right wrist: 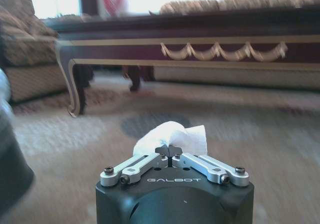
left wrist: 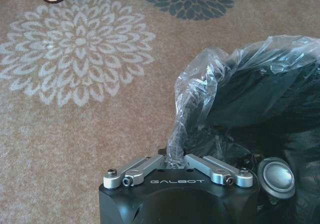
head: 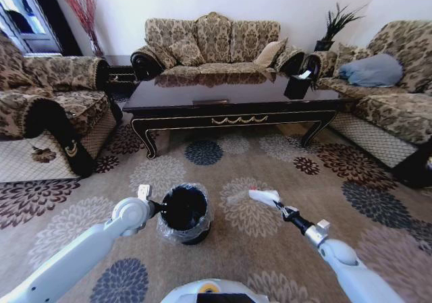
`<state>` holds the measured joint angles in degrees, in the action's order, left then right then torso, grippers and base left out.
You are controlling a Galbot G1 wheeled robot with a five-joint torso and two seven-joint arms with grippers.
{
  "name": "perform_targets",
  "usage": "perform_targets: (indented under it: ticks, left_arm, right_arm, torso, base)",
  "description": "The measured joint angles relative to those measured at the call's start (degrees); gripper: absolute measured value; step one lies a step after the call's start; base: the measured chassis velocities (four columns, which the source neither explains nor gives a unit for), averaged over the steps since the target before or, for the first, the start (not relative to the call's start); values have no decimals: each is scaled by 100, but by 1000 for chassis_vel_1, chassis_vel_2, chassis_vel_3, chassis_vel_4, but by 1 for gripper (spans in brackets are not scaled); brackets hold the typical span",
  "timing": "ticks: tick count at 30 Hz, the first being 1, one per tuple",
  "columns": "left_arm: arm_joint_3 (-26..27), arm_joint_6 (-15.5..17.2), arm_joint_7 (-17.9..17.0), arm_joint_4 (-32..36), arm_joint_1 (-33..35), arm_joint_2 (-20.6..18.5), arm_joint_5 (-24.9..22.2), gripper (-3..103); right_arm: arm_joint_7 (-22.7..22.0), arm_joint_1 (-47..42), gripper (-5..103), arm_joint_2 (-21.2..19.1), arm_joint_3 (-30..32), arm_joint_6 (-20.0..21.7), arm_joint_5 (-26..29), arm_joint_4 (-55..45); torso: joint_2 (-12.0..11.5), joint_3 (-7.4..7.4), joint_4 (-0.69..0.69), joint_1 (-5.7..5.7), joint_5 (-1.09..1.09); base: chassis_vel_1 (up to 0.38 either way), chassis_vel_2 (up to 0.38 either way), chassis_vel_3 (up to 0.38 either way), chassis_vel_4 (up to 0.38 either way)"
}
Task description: Move to the front of the table and pick up the trash from the floor, then place it into the trash bin.
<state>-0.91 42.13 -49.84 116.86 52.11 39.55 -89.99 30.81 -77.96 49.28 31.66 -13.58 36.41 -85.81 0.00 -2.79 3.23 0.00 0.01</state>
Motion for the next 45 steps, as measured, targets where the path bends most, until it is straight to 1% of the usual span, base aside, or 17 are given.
perform_targets:
  ticks: [4,5,10,12,14,16,18,19,21,23,24,25,29,30,34,44,45]
  left_arm:
    - [-166,0,-44,-63,-129,33,-7,0]
    - [-166,0,-44,-63,-129,33,-7,0]
    - [-653,0,-46,-257,-513,97,25,0]
    - [-727,0,-46,-277,-580,118,22,0]
    - [-1040,-1,-50,-338,-839,168,-8,0]
    - [-1150,-1,-58,-359,-928,192,-33,0]
    - [-1486,-1,-113,-445,-1223,308,-147,0]
    - [-1486,-1,-113,-445,-1223,308,-147,0]
    - [-1705,0,-165,-514,-1431,410,-179,0]
    - [-2017,-2,-258,-598,-1685,614,-237,0]
    - [-2079,-2,-286,-618,-1730,687,-257,0]
    - [-2079,-2,-286,-618,-1730,687,-257,0]
    - [-2335,-1,-421,-769,-1943,1125,-348,0]
    - [-2335,-1,-421,-769,-1943,1125,-348,0]
    - [-2439,-1,-482,-891,-2065,1364,-345,0]
    - [-2505,1,-515,-957,-2137,1550,-352,0]
    - [-2504,1,-520,-961,-2139,1573,-359,0]
  right_arm:
    - [-14,-244,0,-195,195,34,175,-923]
    - [-14,-244,0,-195,195,34,175,-923]
    - [-15,-587,0,-244,474,50,97,-1839]
    - [-13,-637,0,-253,509,51,72,-1955]
    - [29,-774,0,-310,589,48,-73,-2217]
    - [35,-805,0,-331,594,39,-134,-2264]
    - [62,-882,0,-378,596,-10,-342,-2406]
    - [62,-882,0,-378,596,-10,-342,-2406]
    - [76,-931,0,-408,592,-41,-473,-2550]
    - [109,-997,0,-442,555,-75,-651,-2722]
    - [116,-1024,0,-446,541,-89,-713,-2772]
    - [116,-1024,0,-446,541,-89,-713,-2772]
    - [229,-1239,0,-445,478,-154,-940,-3016]
    - [229,-1239,0,-445,478,-154,-940,-3016]
    - [310,-1389,0,-416,402,-190,-1020,-3022]
    - [374,-1552,-1,-313,273,-249,-1221,-3019]
    - [374,-1541,2,-308,258,-249,-1231,-3019]
  torso:
    - [0,0,-2,0,-1]
    - [0,0,-2,0,-1]
    - [0,0,-1,0,0]
    - [0,0,-1,0,0]
    - [0,0,-1,0,-2]
    - [0,0,-1,0,0]
    - [0,0,-1,0,0]
    - [0,0,-1,0,0]
    - [0,0,-1,0,0]
    - [0,0,-1,0,0]
    - [0,0,-1,0,0]
    - [0,0,-1,0,0]
    - [0,0,0,0,-1]
    - [0,0,0,0,-1]
    - [0,0,-2,0,0]
    - [0,0,-2,0,0]
    - [0,-1,-2,0,0]
  base:
    - [0,0,0,0]
    - [0,0,0,0]
    - [0,0,0,0]
    - [0,0,0,0]
    - [0,0,0,0]
    - [0,0,0,0]
    - [0,0,0,0]
    - [0,0,0,0]
    - [0,0,0,0]
    - [0,0,0,0]
    - [0,0,0,0]
    - [0,0,0,0]
    - [0,0,0,0]
    - [0,0,0,0]
    - [0,0,0,0]
    - [0,0,0,0]
    - [0,0,0,0]
